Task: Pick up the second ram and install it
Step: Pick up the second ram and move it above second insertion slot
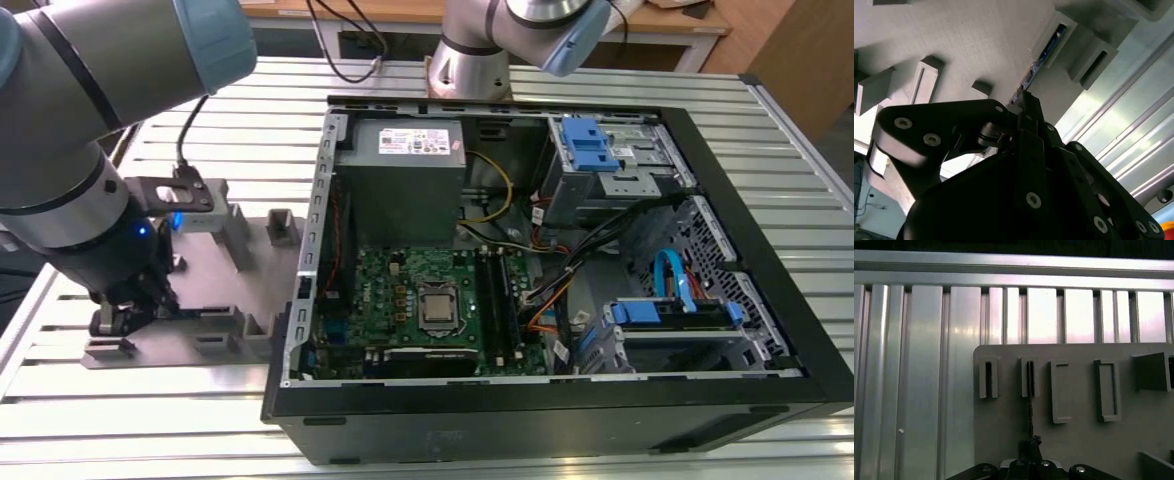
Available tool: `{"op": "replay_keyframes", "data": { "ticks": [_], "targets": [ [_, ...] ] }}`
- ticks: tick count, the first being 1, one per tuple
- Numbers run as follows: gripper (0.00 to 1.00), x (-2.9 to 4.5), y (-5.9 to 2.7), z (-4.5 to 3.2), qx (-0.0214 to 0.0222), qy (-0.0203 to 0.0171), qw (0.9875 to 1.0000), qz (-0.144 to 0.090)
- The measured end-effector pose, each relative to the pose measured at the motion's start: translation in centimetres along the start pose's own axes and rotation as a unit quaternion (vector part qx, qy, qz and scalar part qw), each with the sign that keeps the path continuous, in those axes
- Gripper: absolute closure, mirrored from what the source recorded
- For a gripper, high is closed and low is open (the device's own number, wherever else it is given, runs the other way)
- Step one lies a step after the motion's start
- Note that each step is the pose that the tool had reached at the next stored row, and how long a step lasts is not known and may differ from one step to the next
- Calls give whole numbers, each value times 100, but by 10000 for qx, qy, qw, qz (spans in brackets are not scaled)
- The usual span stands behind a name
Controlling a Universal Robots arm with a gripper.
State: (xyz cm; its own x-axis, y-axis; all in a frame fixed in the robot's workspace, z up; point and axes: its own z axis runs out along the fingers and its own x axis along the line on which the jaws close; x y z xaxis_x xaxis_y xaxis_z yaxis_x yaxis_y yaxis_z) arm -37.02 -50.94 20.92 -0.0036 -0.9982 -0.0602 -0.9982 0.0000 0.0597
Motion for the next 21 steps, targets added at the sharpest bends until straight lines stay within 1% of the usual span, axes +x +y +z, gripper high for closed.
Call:
{"op": "replay_keyframes", "data": {
  "ticks": [2,9,11,12,13,15,16,21],
  "targets": [
    [93,1,0,0,-3,-1,10000,-52],
    [92,1,-1,1,-3,-3,10000,-53],
    [79,1,-1,1,-3,-3,10000,-53],
    [79,1,-1,1,-3,-3,10000,-53],
    [73,1,0,1,-3,-3,10000,-53],
    [73,1,0,1,-3,-3,10000,-53],
    [67,1,-1,1,-3,-3,10000,-53],
    [67,-9,-2,10,-3,-4,10000,-52]
  ]
}}
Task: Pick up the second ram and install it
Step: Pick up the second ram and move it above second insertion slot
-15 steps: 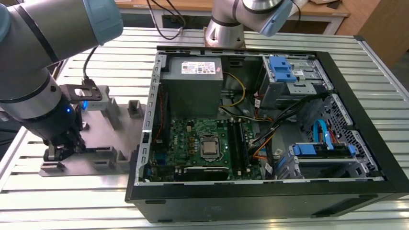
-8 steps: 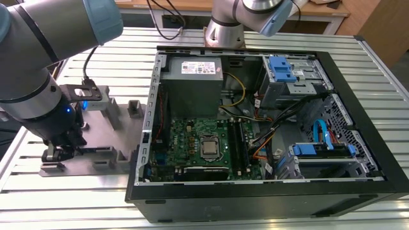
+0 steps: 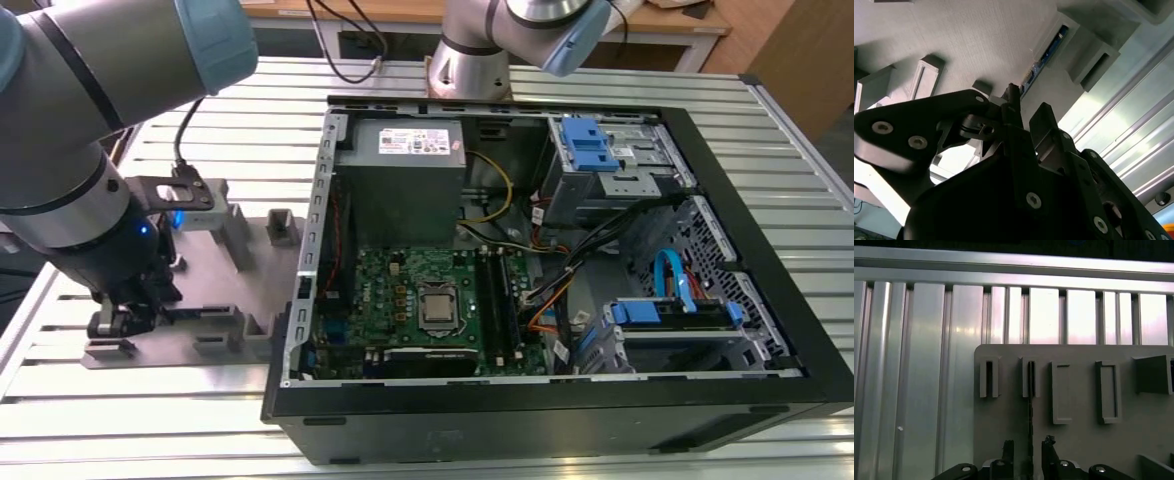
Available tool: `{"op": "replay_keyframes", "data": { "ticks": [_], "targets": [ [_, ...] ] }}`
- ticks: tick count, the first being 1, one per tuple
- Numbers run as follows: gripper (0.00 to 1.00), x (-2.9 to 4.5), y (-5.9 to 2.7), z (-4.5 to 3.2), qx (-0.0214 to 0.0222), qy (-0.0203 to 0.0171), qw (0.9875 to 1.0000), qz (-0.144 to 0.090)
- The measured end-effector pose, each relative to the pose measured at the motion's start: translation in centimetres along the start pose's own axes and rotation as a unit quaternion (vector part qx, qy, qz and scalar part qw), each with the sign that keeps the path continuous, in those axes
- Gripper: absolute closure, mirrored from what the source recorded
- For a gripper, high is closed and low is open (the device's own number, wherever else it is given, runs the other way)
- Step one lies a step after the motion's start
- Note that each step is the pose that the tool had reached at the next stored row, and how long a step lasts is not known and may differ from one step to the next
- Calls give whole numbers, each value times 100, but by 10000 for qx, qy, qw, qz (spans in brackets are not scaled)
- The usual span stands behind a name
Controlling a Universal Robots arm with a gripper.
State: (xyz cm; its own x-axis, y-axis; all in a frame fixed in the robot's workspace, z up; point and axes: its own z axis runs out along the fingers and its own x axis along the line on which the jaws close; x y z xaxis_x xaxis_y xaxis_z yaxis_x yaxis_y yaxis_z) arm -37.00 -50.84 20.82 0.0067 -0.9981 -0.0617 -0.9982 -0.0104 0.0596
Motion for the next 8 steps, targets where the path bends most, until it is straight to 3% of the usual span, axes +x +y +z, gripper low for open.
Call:
{"op": "replay_keyframes", "data": {
  "ticks": [4,8],
  "targets": [
    [67,-54,-1,26,0,-3,10000,6],
    [67,-58,-6,92,0,-5,10000,1]
  ]
}}
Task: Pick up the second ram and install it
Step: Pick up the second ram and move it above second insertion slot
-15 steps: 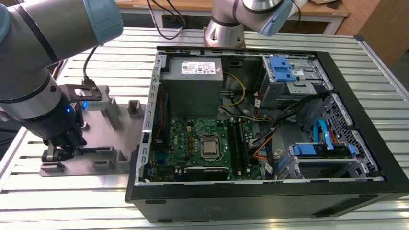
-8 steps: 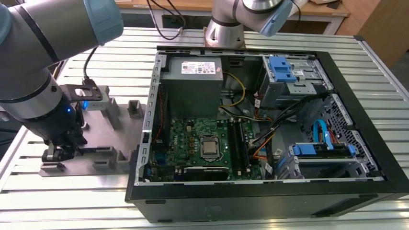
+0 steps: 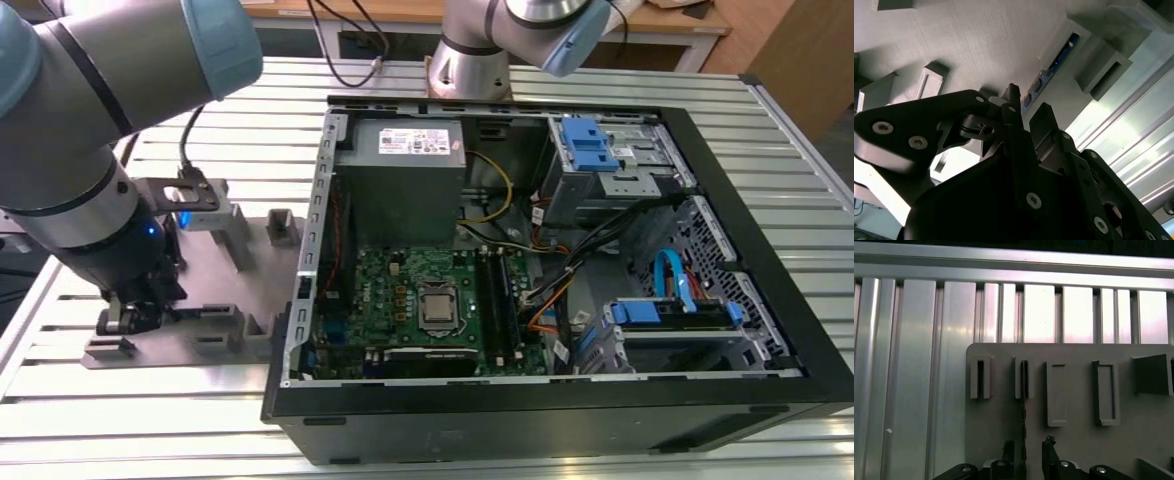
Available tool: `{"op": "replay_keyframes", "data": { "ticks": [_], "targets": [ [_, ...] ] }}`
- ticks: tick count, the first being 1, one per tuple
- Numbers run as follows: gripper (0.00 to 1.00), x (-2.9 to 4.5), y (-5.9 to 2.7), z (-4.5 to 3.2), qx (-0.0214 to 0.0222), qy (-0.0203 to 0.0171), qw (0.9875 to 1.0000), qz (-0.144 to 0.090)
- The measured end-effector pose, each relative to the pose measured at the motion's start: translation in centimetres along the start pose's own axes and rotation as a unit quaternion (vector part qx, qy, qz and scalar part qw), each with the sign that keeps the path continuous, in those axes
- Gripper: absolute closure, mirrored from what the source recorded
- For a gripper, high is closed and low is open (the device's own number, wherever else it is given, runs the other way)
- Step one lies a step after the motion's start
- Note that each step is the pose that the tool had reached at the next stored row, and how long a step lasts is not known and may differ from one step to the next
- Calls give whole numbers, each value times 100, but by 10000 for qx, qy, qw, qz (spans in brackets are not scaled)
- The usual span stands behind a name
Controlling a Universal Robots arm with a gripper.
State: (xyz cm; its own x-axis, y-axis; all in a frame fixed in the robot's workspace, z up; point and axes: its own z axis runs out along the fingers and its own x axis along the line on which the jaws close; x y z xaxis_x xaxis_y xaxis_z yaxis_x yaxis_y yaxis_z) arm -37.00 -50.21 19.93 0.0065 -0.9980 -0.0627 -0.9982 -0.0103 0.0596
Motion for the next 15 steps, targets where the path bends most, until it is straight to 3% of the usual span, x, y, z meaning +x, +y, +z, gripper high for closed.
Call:
{"op": "replay_keyframes", "data": {
  "ticks": [5,12,15],
  "targets": [
    [67,4,-4,83,-1,-8,10000,-17],
    [67,5,-4,83,-2,-6,10000,-18],
    [75,5,-4,84,-2,-7,10000,-18]
  ]
}}
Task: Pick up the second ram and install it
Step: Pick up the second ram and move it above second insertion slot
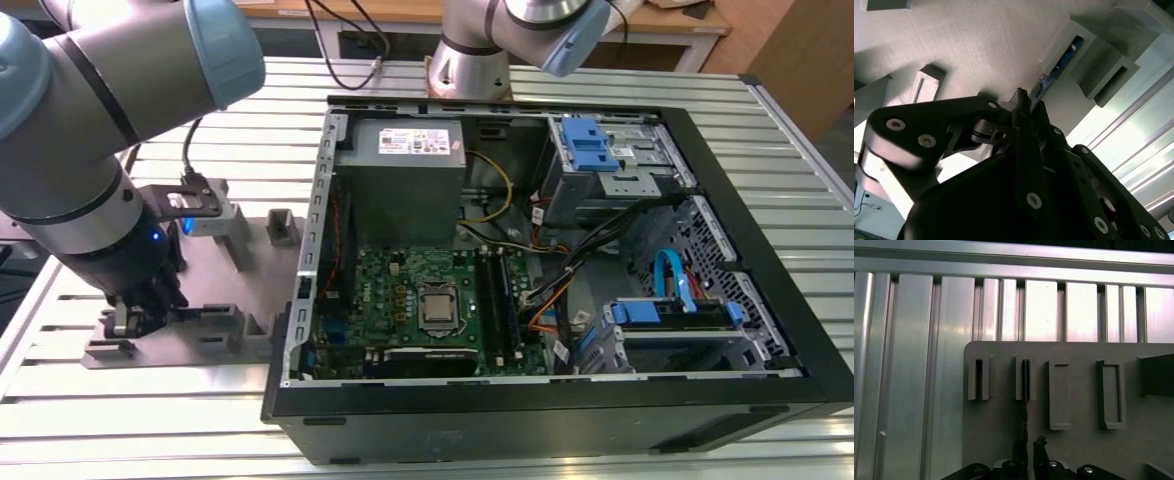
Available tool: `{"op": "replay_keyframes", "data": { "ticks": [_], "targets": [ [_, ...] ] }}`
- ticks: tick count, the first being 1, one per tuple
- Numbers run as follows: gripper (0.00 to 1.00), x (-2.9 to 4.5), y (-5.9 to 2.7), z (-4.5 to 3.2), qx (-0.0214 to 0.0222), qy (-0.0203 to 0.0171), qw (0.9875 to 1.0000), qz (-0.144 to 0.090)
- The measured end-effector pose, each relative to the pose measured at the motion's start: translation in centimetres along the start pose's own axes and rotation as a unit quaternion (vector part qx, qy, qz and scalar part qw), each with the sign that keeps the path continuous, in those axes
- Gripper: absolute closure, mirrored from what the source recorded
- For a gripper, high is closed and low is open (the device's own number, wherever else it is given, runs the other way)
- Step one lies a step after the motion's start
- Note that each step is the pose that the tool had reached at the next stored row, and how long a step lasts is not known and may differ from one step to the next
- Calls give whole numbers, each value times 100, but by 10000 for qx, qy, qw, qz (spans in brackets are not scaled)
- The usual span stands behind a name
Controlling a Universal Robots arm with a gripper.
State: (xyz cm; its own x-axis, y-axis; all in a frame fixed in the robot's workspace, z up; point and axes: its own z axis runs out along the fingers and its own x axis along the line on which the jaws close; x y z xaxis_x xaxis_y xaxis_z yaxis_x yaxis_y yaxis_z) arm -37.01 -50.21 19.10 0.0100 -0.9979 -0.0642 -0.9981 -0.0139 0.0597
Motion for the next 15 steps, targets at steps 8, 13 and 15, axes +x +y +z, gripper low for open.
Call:
{"op": "replay_keyframes", "data": {
  "ticks": [8,13,15],
  "targets": [
    [89,0,0,2,0,0,10000,0],
    [89,0,0,4,0,0,10000,0],
    [89,0,0,4,0,0,10000,2]
  ]
}}
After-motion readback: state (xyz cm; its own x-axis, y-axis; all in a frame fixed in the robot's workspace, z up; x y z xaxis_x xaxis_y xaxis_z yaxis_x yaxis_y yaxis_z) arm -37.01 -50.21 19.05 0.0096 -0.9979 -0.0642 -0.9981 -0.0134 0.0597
